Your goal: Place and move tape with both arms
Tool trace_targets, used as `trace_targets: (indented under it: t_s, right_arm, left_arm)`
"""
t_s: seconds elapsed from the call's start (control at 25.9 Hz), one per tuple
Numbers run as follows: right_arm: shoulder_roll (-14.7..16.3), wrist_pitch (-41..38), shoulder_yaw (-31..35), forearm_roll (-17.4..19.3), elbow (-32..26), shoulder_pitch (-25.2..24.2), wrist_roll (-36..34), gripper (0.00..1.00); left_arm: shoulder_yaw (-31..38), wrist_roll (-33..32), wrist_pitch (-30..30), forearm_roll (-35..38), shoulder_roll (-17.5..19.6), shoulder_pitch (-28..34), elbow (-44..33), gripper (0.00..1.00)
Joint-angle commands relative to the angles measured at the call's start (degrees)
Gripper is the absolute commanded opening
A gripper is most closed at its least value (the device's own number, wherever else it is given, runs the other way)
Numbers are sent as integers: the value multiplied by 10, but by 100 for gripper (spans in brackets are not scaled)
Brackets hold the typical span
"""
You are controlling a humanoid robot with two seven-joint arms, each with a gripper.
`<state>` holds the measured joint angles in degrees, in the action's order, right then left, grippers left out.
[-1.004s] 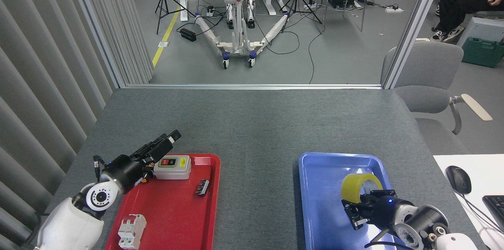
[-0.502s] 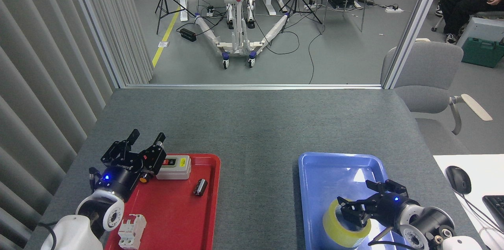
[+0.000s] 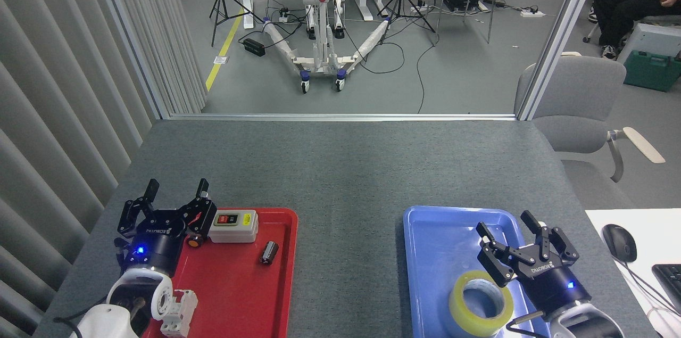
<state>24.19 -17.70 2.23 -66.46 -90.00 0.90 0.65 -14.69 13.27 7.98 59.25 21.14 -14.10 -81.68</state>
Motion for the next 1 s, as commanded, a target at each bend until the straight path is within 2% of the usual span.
trace_targets:
  t_s: [0.0,0.12,0.23,0.42,0.97]
  right_arm:
    - [-29,79,3,-15,3,-16,-65,100]
    - [-41,123,0,-17,3,-20,-65,100]
    - [-44,130,-4,-18,3,-20,-64,100]
    - [-44,187,-23,-30,3,-20,-63,100]
    - [-42,188,-37,-18,3,-24,-64,100]
  left_arm:
    - [0,0,-37,4,0,1,6,100]
    - [2,-14,-57,6,-4,-1,28,100]
    - [2,-21,-56,6,-4,-1,29,100]
    - [2,-21,-54,6,-2,-1,28,100]
    - [1,-24,-59,6,2,3,33,100]
